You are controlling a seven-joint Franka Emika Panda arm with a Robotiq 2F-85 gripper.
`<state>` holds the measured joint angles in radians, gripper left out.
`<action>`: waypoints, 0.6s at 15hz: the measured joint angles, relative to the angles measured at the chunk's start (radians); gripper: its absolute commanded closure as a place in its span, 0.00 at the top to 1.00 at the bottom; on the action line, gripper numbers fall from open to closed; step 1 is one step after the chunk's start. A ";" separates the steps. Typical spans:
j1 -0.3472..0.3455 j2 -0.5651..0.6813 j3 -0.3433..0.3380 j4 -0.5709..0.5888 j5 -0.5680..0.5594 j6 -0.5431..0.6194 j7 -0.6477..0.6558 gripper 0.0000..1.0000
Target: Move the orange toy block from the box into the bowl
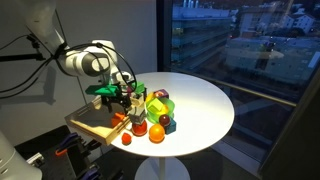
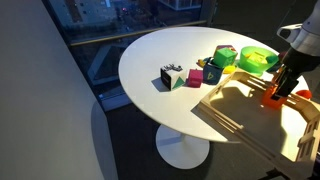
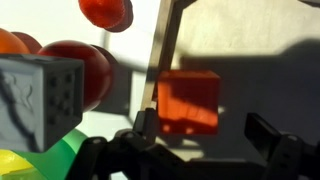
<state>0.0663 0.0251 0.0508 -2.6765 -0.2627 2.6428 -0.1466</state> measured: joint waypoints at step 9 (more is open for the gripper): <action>0.000 0.004 0.000 -0.001 -0.064 0.000 0.069 1.00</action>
<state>0.0664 0.0293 0.0509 -2.6774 -0.3267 2.6428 -0.0773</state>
